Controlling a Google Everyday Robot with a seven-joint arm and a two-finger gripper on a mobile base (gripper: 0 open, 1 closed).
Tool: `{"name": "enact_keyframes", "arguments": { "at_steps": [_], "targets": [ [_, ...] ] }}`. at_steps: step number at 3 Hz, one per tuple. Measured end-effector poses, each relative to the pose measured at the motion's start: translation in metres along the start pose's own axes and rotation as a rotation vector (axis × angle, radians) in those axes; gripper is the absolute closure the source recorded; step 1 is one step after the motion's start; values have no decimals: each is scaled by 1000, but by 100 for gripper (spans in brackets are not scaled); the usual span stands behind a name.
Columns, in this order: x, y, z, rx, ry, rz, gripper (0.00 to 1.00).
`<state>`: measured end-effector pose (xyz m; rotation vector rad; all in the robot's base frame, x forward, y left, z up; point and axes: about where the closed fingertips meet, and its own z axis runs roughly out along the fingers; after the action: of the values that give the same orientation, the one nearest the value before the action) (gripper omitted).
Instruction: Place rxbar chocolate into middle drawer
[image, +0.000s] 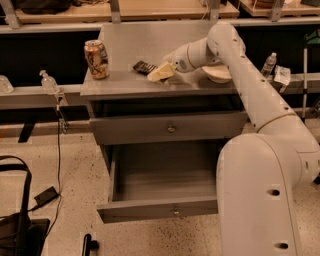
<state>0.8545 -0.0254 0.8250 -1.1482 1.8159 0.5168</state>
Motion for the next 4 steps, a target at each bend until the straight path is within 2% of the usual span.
{"name": "enact_keyframes", "arguments": {
  "at_steps": [1, 2, 3, 4],
  "targets": [
    [-2, 1, -1, -34, -99, 61, 62],
    [-7, 1, -3, -82, -240, 138, 86],
    [-43, 2, -30, -108, -383, 93, 100],
    [-76, 4, -57, -87, -415, -23, 100]
  ]
}}
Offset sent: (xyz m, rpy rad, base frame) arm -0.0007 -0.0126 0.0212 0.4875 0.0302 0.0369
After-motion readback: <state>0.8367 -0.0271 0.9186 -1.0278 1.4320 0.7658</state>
